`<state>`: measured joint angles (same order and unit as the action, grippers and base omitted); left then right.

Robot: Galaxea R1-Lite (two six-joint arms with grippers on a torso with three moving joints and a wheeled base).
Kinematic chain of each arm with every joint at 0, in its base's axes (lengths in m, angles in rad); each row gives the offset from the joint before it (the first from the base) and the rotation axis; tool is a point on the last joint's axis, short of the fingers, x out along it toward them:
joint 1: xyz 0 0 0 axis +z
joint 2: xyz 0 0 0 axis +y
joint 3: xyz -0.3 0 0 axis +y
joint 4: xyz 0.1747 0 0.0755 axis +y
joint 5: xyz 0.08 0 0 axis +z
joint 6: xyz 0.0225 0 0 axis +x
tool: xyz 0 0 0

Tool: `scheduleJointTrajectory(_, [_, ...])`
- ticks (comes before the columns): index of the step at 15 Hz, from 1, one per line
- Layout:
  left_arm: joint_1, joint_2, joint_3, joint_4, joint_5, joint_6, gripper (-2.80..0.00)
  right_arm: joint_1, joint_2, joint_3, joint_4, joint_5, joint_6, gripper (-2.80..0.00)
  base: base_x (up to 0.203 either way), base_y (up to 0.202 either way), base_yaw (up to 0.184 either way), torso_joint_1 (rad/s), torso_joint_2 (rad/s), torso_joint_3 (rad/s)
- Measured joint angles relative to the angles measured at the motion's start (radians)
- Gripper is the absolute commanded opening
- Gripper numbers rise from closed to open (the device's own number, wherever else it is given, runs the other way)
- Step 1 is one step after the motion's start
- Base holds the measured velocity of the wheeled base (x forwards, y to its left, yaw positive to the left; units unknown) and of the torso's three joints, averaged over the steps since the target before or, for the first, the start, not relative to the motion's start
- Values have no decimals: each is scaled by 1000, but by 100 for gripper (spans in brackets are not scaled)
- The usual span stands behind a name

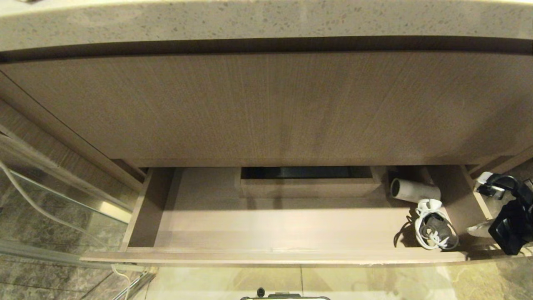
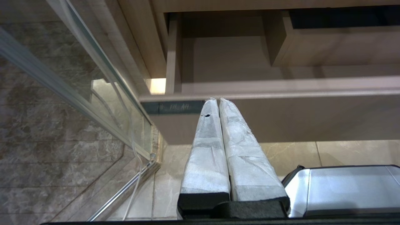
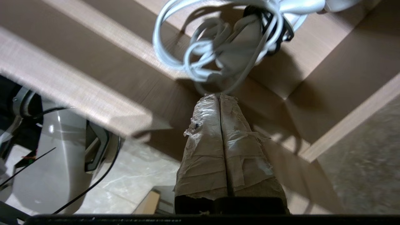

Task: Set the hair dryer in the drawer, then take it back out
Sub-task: Pull open the drawer

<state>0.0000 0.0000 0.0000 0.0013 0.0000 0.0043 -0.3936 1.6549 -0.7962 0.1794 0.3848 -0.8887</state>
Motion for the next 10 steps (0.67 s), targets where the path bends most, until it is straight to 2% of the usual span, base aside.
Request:
scheduleJointTrajectory(3, [0, 0, 0, 0, 0, 0, -280, -9, 34, -15, -1, 2, 35, -280, 0, 0, 0, 0, 0, 0])
scheduleJointTrajectory(6, [0, 0, 0, 0, 0, 0, -280, -16, 80, -65, 1, 2, 139, -280, 0, 0, 0, 0, 0, 0])
scheduleJointTrajectory(9, [0, 0, 0, 0, 0, 0, -280, -28, 125, -92, -24, 0, 80, -280, 0, 0, 0, 0, 0, 0])
scheduleJointTrajectory(10, [0, 0, 0, 0, 0, 0, -280, -37, 142, -101, -21, 0, 31, -280, 0, 0, 0, 0, 0, 0])
